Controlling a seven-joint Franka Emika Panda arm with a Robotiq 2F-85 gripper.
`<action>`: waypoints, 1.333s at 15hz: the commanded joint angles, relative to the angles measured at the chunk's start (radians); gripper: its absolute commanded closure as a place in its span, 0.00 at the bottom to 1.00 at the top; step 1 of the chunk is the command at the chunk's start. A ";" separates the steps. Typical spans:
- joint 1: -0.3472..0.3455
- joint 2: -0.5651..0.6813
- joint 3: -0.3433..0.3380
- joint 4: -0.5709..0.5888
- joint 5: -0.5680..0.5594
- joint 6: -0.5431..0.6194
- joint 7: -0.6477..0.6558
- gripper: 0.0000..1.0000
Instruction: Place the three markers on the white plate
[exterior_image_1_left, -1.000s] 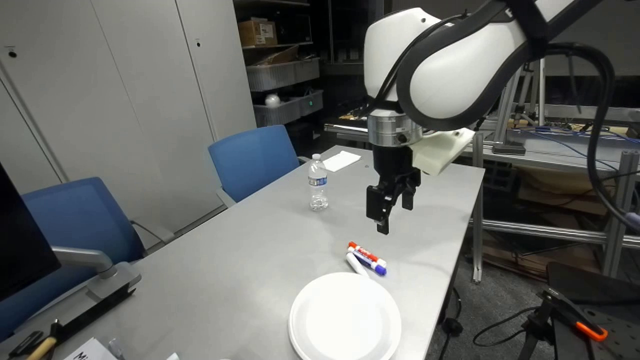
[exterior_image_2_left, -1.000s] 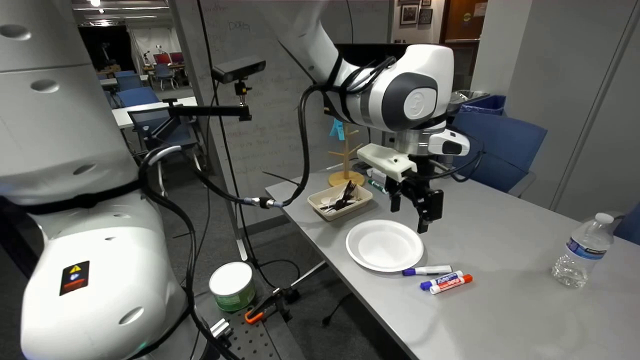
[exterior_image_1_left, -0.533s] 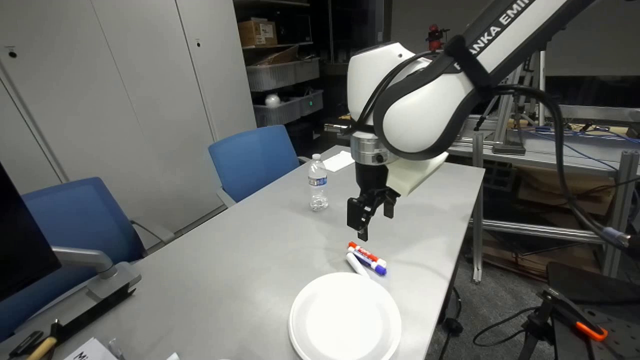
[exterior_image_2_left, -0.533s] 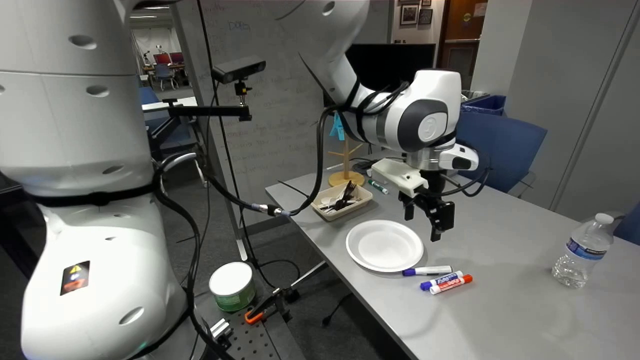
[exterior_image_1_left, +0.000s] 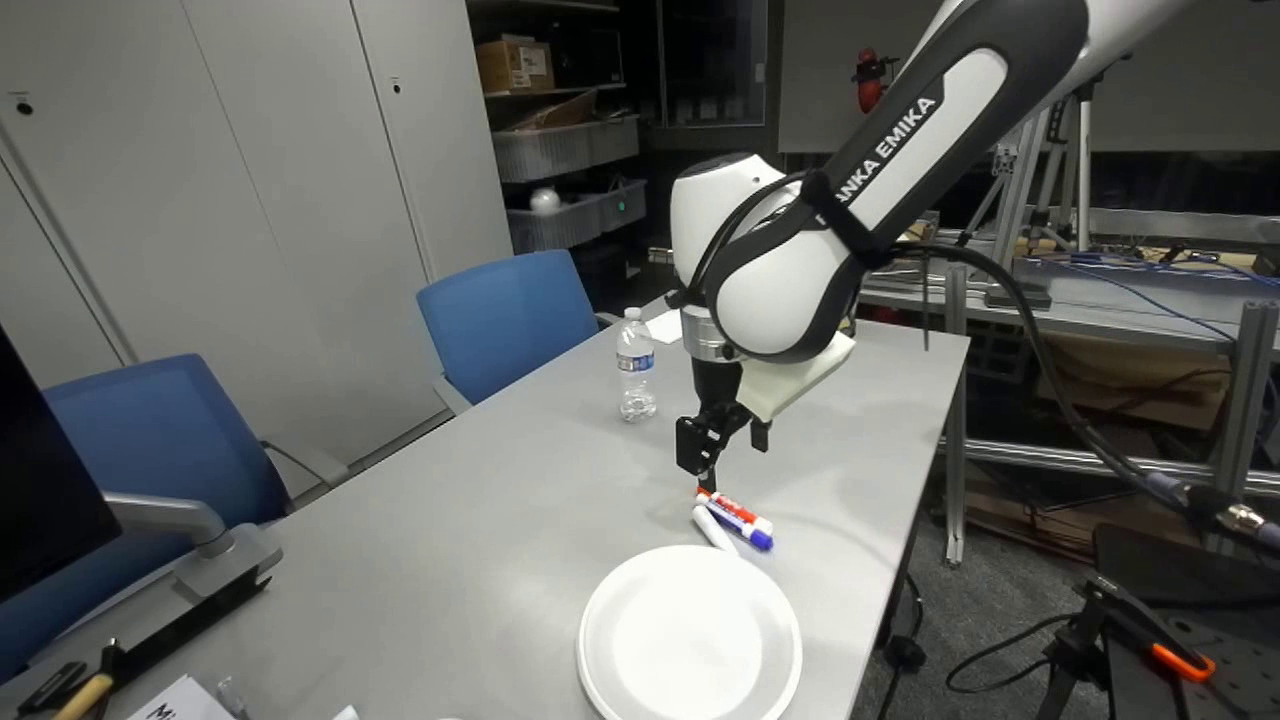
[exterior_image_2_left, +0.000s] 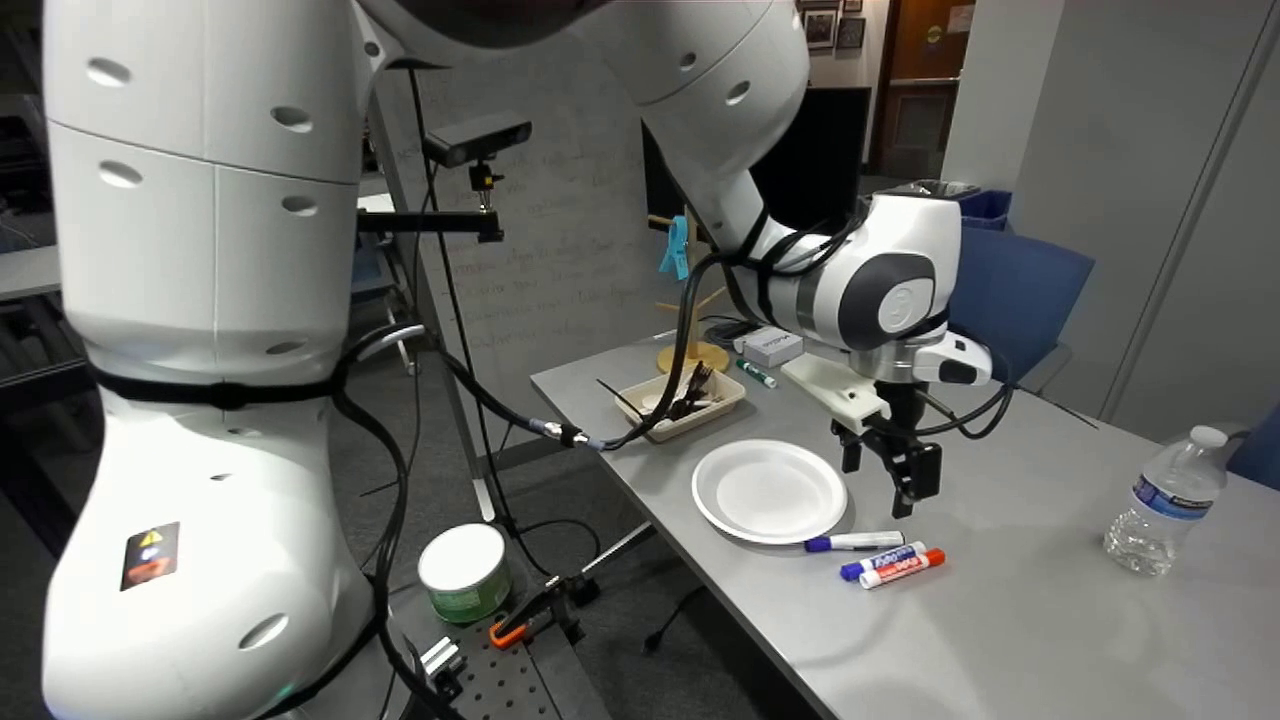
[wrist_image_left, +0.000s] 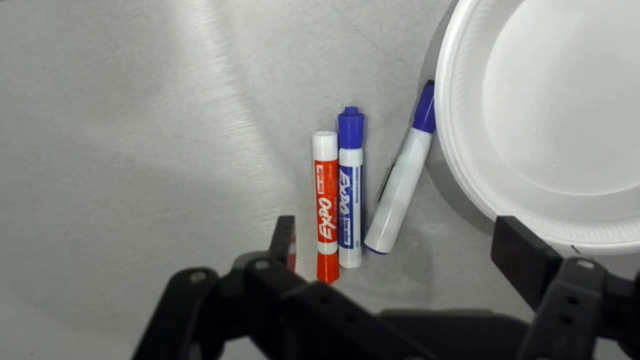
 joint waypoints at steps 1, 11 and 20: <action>0.017 0.089 -0.018 0.090 0.009 -0.003 0.011 0.00; 0.033 0.220 -0.033 0.163 0.001 -0.001 0.010 0.00; 0.035 0.284 -0.058 0.224 0.006 0.003 0.016 0.00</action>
